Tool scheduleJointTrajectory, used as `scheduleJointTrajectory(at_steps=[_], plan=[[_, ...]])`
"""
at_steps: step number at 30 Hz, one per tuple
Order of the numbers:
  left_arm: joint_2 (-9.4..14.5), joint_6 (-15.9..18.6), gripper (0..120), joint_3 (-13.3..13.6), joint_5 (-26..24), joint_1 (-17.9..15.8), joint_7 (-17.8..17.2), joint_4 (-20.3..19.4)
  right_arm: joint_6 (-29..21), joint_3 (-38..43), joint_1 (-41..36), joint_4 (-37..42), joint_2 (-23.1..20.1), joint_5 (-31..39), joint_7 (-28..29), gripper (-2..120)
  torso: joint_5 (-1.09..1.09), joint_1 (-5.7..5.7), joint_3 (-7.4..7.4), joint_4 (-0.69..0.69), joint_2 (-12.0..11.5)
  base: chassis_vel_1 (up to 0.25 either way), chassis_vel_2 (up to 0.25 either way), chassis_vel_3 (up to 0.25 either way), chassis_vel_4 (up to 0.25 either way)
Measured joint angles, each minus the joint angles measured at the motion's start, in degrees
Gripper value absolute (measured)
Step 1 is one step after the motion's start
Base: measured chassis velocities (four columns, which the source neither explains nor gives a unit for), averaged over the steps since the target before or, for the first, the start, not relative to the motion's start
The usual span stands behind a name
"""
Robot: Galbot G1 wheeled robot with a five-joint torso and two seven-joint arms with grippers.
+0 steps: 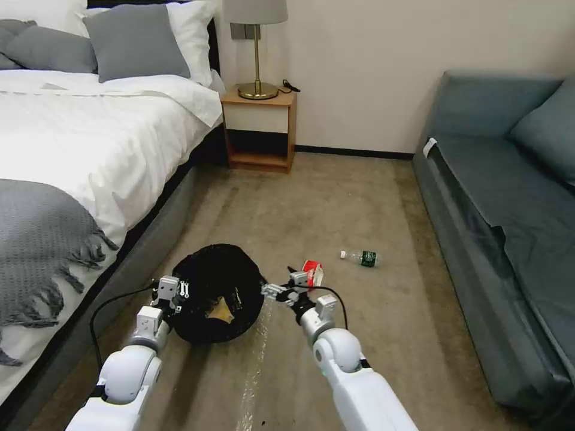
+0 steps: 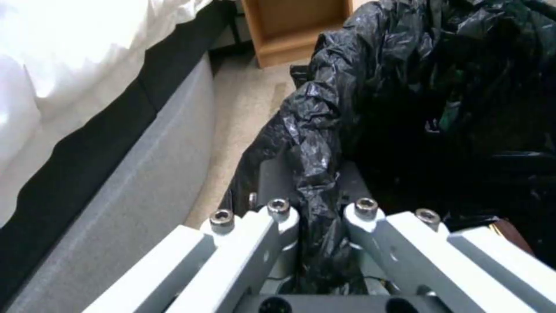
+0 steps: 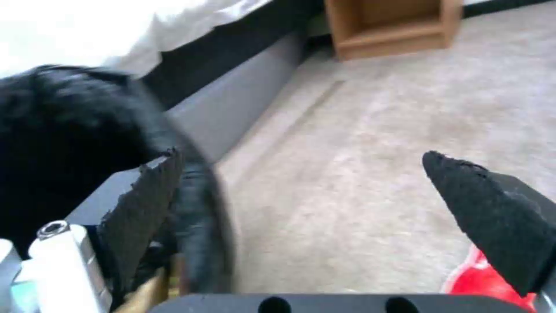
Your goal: Pick up the trash bin, then pick up the garbage on the floor and place it into the trash bin.
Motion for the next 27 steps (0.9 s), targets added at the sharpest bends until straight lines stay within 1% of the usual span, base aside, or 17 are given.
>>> scheduleJointTrajectory(at_steps=[12, 16, 21, 27], plan=[[0.0, 0.0, 4, 0.2, 0.1, -0.2, -0.1, -0.1, 1.0, 6.6, 1.2, -5.4, -1.2, 1.7, -0.3, 100, 0.00, 0.00, 0.00, 0.00, 0.0, 0.000, 0.000, 0.000, 0.000], [0.1, 0.6, 4, 0.5, 0.1, -0.8, -0.3, -0.7, 2.0, 8.5, 2.1, -8.4, -1.1, 2.3, -0.3, 100, 0.01, 0.00, 0.00, 0.00, 0.0, 0.000, 0.000, 0.000, 0.000], [0.1, 1.3, 4, 0.7, -0.1, -1.8, -0.7, -1.3, 3.9, 12.1, 3.1, -14.1, -0.9, 2.8, -0.3, 100, 0.00, 0.00, 0.00, 0.00, 0.0, 0.000, 0.000, 0.000, 0.000], [0.1, 1.3, 4, 0.8, -0.1, -2.1, -0.8, -0.8, 4.6, 15.1, 3.5, -16.5, -0.7, 4.4, -0.4, 100, -0.01, 0.00, 0.00, 0.00, 0.0, 0.000, 0.000, 0.000, 0.000]])
